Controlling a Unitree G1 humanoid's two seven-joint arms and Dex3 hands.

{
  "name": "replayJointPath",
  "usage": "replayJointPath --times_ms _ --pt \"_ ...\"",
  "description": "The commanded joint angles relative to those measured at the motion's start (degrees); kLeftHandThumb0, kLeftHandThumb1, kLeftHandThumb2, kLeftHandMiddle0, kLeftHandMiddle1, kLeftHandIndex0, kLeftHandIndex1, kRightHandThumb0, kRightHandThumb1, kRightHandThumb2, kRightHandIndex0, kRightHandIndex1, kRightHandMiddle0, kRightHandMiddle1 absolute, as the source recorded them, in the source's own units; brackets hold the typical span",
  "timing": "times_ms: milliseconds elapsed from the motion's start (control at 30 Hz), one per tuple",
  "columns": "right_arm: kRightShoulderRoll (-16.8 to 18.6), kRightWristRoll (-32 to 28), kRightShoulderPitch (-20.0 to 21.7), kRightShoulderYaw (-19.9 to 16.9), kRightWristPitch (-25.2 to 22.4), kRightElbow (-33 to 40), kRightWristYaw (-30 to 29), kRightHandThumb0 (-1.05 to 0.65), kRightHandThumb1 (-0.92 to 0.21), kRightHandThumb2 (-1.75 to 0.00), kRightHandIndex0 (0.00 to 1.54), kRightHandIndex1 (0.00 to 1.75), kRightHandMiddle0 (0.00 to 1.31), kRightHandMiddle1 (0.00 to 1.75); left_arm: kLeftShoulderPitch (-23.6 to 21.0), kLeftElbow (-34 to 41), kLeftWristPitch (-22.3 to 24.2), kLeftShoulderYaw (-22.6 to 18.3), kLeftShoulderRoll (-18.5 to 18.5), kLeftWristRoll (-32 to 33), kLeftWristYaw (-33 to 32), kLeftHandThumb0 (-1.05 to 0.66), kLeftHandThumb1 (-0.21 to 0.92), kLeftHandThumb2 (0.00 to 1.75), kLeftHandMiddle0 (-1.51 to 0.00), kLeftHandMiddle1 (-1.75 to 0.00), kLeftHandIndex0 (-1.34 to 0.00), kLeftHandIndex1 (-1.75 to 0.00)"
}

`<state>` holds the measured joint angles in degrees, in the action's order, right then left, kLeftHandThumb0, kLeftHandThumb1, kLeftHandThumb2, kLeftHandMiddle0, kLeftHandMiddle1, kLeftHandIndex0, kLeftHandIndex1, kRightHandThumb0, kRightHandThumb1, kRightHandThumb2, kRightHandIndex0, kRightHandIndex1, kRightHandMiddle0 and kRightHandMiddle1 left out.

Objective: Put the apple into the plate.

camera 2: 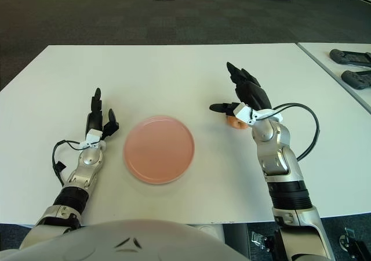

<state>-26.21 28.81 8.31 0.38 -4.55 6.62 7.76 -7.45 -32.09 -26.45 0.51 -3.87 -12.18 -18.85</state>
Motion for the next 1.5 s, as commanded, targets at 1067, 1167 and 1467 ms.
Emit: replayJointPath --times_ms 1067,1167,1467 --pt "-7.98 7.53 -8.10 -1.04 -4.89 1.53 0.26 -1.05 -0.92 -0.11 0.00 0.00 0.00 0.00 1.41 -1.97 0.55 -1.07 -0.57 0.02 0.13 -0.79 0.92 0.98 -0.12 -0.01 0.00 -0.16" --pt "-8.13 7.67 -8.51 -0.98 -5.35 1.89 0.64 -1.05 -0.92 -0.11 0.00 0.00 0.00 0.00 1.40 -1.97 0.52 -1.13 -0.63 0.10 0.19 -0.79 0.92 0.98 -0.12 -0.01 0.00 -0.16" --pt "-8.66 9.01 -9.82 -0.11 -7.70 4.00 3.25 -1.05 -0.92 -0.12 0.00 0.00 0.00 0.00 1.42 -1.92 0.54 -1.22 -0.63 0.33 0.35 -0.79 0.92 0.98 -0.12 -0.01 0.00 -0.15"
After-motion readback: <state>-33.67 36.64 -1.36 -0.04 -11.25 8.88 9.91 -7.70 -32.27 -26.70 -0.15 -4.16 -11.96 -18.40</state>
